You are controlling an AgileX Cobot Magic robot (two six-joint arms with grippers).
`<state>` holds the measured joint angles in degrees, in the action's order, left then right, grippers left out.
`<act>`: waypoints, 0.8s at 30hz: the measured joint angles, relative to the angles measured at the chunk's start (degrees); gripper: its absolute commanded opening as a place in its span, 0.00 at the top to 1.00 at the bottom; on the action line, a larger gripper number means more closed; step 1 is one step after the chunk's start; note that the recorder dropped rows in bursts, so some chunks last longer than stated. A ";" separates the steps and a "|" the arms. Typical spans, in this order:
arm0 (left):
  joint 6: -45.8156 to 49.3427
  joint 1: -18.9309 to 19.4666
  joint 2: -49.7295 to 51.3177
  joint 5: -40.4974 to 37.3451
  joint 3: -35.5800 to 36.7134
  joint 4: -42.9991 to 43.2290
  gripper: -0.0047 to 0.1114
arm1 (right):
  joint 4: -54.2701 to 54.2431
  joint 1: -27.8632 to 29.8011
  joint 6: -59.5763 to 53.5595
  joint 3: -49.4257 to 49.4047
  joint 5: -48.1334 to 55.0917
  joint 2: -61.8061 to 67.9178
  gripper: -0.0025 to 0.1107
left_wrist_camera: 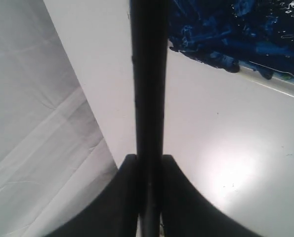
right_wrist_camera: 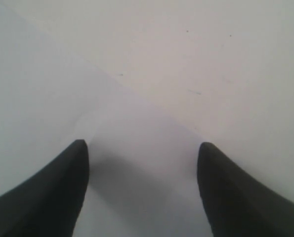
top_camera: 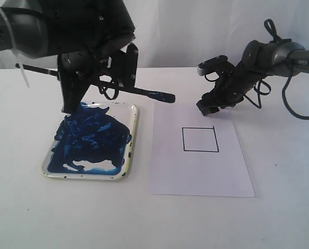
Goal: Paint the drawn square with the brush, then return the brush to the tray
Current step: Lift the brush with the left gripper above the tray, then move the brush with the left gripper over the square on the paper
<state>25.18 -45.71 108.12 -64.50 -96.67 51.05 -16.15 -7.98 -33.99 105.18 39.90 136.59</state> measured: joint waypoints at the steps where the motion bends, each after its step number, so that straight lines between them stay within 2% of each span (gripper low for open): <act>1: 0.18 -0.30 0.16 0.00 0.00 0.65 0.96 | 0.00 0.00 0.00 0.00 0.00 0.00 0.45; 7: 1.10 -1.74 0.69 0.00 0.00 4.65 0.96 | 0.00 0.00 0.00 0.00 -0.10 0.00 0.45; 21: 3.31 -5.79 3.01 0.00 0.00 5.68 0.96 | 0.00 0.00 0.00 0.00 -0.20 0.00 0.45; 24: 3.31 -6.75 4.61 0.00 0.00 8.21 0.96 | 0.00 0.00 0.00 0.00 -0.20 0.00 0.45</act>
<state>28.49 -52.46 112.73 -64.50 -96.67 59.26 -16.15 -7.98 -33.99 105.18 39.70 136.59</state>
